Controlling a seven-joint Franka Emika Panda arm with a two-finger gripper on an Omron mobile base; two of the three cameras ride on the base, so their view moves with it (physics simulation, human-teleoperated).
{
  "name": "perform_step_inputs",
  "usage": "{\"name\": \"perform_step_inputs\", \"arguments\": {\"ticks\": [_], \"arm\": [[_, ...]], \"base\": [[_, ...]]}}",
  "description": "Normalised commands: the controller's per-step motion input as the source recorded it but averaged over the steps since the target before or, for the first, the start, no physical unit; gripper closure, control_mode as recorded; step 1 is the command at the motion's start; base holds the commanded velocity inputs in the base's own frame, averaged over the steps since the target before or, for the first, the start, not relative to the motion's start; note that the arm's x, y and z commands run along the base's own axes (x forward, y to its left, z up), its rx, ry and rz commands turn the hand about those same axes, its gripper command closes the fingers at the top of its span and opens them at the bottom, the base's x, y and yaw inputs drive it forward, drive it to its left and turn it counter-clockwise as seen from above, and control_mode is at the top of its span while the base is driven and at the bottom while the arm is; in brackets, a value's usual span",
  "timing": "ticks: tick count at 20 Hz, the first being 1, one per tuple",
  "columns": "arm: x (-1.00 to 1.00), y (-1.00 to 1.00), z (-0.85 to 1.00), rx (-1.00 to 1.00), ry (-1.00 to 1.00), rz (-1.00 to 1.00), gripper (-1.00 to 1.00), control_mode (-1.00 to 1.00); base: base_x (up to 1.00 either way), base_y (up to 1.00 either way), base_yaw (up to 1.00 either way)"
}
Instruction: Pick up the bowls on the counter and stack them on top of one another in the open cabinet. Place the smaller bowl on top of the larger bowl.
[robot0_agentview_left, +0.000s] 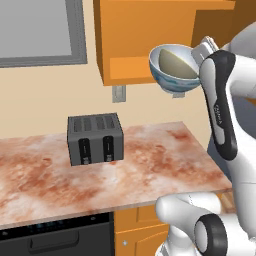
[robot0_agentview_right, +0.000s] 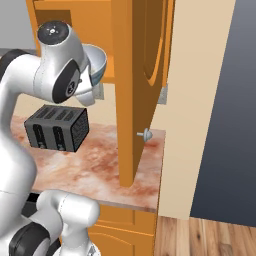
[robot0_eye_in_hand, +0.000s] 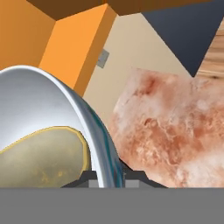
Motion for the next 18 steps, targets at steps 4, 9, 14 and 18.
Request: {"name": "perform_step_inputs", "arguments": {"ticks": [4,9,14,18], "arm": [[0.21,0.03,0.01,0.05,-0.02,-0.15,1.0,-1.0],[0.28,0.0,0.0,0.06,0.0,-0.13,1.0,-1.0],[0.38,0.0,0.0,0.08,0.0,-0.1,1.0,-1.0],[0.37,0.0,0.01,0.1,0.0,-0.09,1.0,-1.0]], "base": [[0.0,0.0,0.0],[0.0,0.0,0.0],[0.0,0.0,0.0],[0.0,0.0,0.0]]}}
